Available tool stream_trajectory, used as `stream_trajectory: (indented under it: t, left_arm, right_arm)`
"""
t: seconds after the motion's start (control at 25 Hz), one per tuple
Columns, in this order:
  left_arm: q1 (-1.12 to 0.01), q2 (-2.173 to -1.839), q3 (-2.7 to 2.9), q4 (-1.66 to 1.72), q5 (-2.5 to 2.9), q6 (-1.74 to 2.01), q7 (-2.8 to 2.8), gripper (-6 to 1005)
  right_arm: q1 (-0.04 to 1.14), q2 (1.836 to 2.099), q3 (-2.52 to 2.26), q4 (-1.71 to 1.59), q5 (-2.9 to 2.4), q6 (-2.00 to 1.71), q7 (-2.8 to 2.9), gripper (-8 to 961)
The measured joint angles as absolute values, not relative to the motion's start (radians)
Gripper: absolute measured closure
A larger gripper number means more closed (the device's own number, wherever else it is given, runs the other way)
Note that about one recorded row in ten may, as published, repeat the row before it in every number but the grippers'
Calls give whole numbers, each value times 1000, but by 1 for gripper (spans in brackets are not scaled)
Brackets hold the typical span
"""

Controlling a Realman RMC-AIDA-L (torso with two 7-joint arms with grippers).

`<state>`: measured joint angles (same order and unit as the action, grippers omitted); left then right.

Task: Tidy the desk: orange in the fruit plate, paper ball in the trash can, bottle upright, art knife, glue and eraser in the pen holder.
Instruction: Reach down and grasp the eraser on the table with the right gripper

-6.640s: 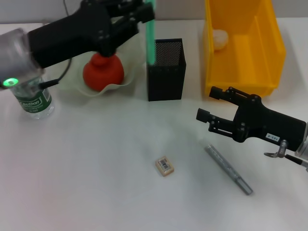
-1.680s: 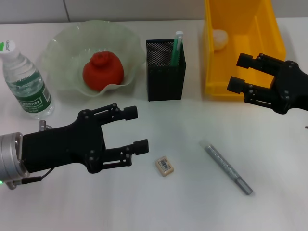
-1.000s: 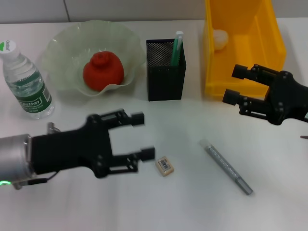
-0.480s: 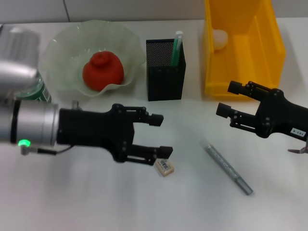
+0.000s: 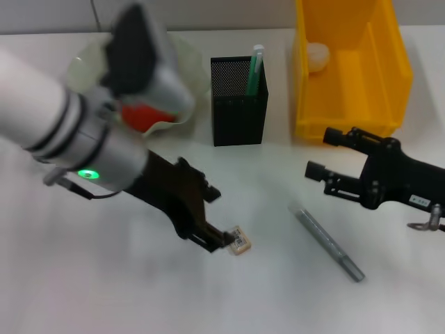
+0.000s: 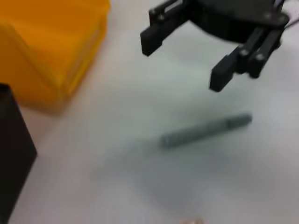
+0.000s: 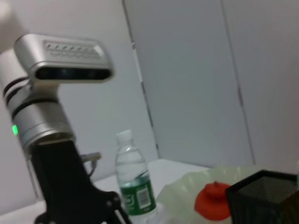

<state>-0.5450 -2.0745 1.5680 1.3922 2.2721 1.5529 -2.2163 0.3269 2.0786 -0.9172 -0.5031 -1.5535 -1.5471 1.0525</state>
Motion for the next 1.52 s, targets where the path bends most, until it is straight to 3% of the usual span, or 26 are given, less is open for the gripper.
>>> stream_trajectory:
  t: [1.52]
  left_arm:
    - [-605,-2080,1745,1208,2206,1324,-2277,246]
  right_arm:
    - [316,2079,-910,-493,-1644,-1522,1058,194]
